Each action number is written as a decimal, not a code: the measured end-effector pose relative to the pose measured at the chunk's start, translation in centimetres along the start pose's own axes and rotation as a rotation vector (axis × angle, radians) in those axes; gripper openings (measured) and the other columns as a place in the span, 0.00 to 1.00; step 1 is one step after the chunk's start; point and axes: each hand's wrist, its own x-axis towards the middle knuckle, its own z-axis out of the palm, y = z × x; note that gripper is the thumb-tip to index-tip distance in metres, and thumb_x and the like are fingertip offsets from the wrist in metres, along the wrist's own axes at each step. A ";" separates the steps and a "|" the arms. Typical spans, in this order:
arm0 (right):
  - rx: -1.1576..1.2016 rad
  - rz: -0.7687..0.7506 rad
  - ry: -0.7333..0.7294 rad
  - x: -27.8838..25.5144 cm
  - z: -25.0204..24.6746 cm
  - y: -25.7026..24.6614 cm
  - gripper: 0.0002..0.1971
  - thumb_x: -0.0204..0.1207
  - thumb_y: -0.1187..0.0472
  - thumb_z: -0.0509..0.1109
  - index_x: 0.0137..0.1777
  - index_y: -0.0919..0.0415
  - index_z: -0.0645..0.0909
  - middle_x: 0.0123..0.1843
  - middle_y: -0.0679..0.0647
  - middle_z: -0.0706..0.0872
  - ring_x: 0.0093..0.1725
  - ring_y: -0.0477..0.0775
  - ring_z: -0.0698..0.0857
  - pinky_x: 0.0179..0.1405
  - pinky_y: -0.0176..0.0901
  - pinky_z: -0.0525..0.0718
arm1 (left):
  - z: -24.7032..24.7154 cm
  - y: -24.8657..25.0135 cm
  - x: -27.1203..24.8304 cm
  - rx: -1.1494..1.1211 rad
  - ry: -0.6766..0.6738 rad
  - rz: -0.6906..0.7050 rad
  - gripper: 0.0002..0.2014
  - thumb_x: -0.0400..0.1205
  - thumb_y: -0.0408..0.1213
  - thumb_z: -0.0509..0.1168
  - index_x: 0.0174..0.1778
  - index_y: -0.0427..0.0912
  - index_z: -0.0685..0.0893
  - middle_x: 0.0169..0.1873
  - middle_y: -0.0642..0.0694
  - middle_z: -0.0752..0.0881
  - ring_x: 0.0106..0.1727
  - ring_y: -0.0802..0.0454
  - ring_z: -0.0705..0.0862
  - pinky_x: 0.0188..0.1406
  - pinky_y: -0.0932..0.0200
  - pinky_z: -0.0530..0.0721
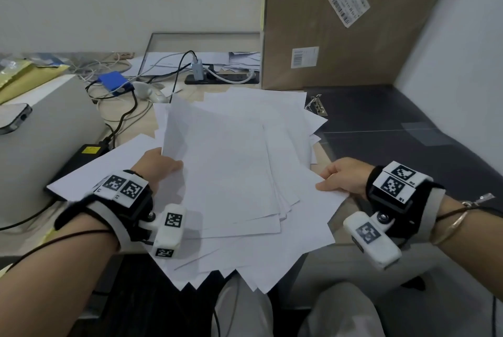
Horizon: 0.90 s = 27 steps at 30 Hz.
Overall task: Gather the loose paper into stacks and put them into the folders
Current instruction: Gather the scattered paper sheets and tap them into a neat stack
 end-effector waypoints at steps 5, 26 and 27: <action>0.109 -0.013 0.133 -0.6 0.6 1.5 0.08 0.73 0.65 0.74 0.34 0.57 0.82 0.37 0.53 0.86 0.35 0.50 0.83 0.42 0.42 0.82 | 0.1 -0.4 -0.8 0.005 -0.015 -0.011 0.15 0.79 0.31 0.68 0.61 0.32 0.80 0.53 0.29 0.84 0.58 0.27 0.83 0.63 0.30 0.79; 0.116 -0.116 0.061 -1.0 3.3 -1.8 0.21 0.72 0.67 0.74 0.65 0.62 0.79 0.63 0.57 0.85 0.60 0.59 0.84 0.58 0.48 0.84 | 4.9 1.8 -4.0 0.027 -0.203 0.123 0.19 0.80 0.45 0.68 0.63 0.37 0.82 0.53 0.38 0.87 0.53 0.37 0.86 0.59 0.43 0.83; 0.162 -0.188 0.136 -1.0 3.3 -1.5 0.19 0.72 0.70 0.72 0.64 0.62 0.81 0.62 0.57 0.86 0.61 0.59 0.85 0.63 0.49 0.82 | 4.6 1.6 -3.5 0.036 -0.192 0.121 0.21 0.79 0.49 0.69 0.63 0.40 0.82 0.55 0.38 0.87 0.55 0.37 0.86 0.60 0.43 0.83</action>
